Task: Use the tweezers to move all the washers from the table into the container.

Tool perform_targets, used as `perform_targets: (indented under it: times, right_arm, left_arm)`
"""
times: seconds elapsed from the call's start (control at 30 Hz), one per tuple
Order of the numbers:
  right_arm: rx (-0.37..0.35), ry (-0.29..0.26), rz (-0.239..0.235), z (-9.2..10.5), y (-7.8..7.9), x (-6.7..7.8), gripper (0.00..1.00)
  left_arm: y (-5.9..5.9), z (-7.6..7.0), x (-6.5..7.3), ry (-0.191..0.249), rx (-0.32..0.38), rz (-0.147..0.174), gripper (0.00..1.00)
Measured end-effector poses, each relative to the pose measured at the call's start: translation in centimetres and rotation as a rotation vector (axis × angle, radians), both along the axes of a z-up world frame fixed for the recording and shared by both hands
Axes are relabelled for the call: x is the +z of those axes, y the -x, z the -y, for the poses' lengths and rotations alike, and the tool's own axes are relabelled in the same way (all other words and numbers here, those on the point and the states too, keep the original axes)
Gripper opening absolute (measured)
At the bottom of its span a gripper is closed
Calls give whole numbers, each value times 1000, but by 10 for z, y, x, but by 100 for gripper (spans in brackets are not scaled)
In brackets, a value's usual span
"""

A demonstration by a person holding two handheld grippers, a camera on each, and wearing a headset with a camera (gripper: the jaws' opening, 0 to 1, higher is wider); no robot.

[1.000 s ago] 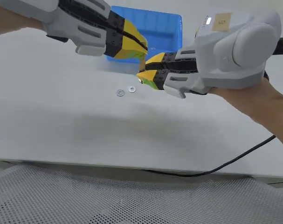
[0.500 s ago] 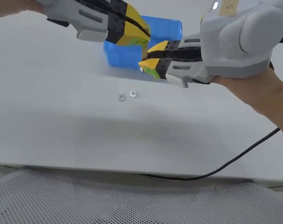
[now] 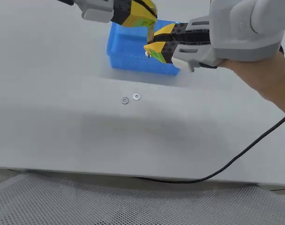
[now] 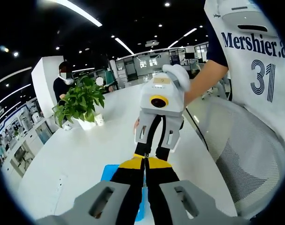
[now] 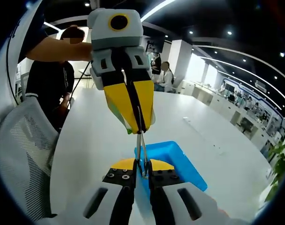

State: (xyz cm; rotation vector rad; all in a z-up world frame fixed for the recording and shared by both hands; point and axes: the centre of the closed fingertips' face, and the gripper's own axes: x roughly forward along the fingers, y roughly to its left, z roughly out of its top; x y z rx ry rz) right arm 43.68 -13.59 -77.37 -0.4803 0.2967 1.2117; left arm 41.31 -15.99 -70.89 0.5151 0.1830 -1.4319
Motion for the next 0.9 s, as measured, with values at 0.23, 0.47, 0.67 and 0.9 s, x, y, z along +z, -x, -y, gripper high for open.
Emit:
perform_targets:
  times: [0.23,0.47,0.67,0.9]
  right_arm:
    - [-9,-13,13,1,-14,3,10]
    - [-21,3,8,1,-27,-11,10]
    - [-42,17,-8,3,-32,-19,11]
    - [-44,27,-25,0,-37,-32,11]
  left_arm:
    - [-12,5,3,-5,-10,24,3]
    - [-32,9,-10,9,1,10,3]
    - [-46,6,-25,28,30,-20,3]
    - [-50,5,-36,29,38,-37,3]
